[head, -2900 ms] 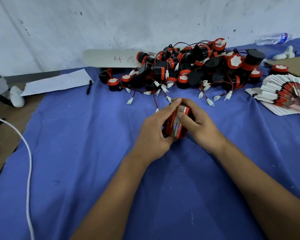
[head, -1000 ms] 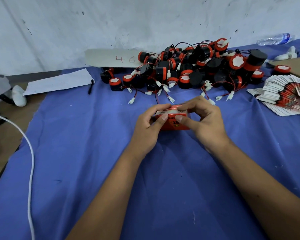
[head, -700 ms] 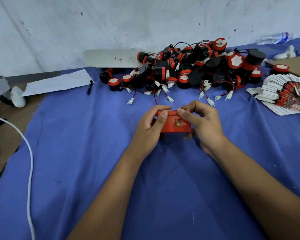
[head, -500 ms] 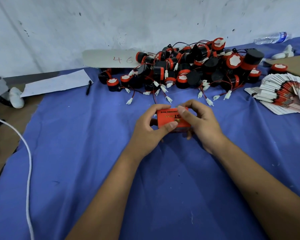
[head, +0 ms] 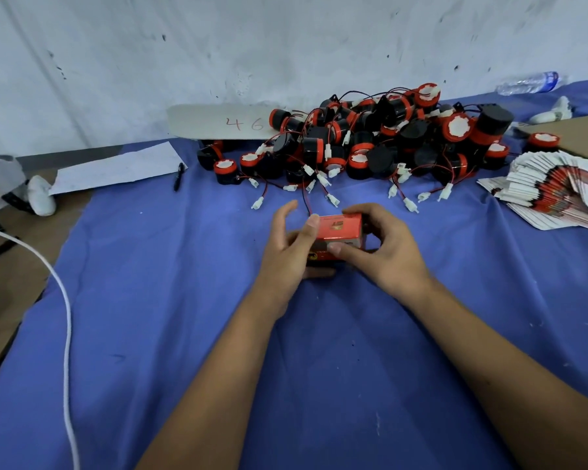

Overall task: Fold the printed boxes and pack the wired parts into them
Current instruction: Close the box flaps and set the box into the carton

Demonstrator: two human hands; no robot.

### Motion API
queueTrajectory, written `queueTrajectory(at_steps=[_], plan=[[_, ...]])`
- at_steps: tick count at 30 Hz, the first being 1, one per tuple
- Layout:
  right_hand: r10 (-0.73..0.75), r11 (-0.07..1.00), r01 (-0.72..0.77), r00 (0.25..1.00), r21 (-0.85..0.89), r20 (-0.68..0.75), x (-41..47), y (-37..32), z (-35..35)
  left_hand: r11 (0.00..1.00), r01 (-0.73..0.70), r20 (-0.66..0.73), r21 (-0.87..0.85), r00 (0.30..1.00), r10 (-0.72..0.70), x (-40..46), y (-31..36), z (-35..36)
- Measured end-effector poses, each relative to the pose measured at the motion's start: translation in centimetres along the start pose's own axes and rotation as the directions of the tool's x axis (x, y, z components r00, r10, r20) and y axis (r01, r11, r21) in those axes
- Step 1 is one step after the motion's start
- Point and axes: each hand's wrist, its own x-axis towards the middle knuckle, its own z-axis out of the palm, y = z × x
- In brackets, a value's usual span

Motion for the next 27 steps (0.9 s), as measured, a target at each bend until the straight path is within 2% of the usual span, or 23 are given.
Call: queueTrajectory(at_steps=[3,6,8,10,12,14,17,20,24,27], plan=[[-0.159,0.982,0.155,0.987,-0.111,-0.031,-0.9,-0.9,0.8,0.977,0.157,-0.052,-0.148,0.985,-0.166,0.1,0.4,0.6],[-0.235,0.959,0.232,0.972,-0.16,-0.001,-1.8,-2.0,1.1,0.951,0.195,-0.028,-0.239,0.978,-0.208,-0.1,0.7,0.9],[-0.245,0.952,0.242,0.969,-0.185,0.009,-2.5,-2.7,0.5,0.951,0.199,-0.03,-0.235,0.977,-0.212,-0.2,1.3,1.2],[-0.226,0.934,0.223,0.974,-0.281,0.021,-3.3,-3.7,-0.8,0.975,0.163,-0.052,-0.154,0.984,-0.173,-0.3,2.1,2.3],[-0.16,0.862,0.16,0.986,-0.482,0.042,-3.7,-5.3,-2.4,0.997,0.073,-0.078,0.03,0.994,-0.071,-0.4,3.1,4.3],[-0.097,0.741,0.073,0.995,-0.668,0.001,-4.1,-7.3,-5.2,0.988,-0.025,-0.016,0.15,0.999,0.027,-0.7,4.6,8.0],[-0.17,0.632,-0.034,0.968,-0.774,-0.182,-5.5,-11.0,-11.6,0.982,-0.146,0.153,0.118,0.98,0.128,-1.6,8.1,15.9],[-0.234,0.45,-0.165,0.927,-0.878,-0.294,-9.6,-14.7,-19.8,0.977,-0.212,0.351,0.015,0.916,0.193,-4.1,11.6,26.0],[-0.122,0.161,-0.421,0.889,-0.893,-0.441,-17.5,-20.3,-29.8,0.984,-0.169,0.593,-0.049,0.788,0.165,-10.8,14.2,38.1],[0.005,-0.036,-0.529,0.848,-0.848,-0.53,-23.8,-24.6,-35.6,0.993,-0.113,0.785,-0.027,0.613,0.091,-16.6,15.3,45.2]])
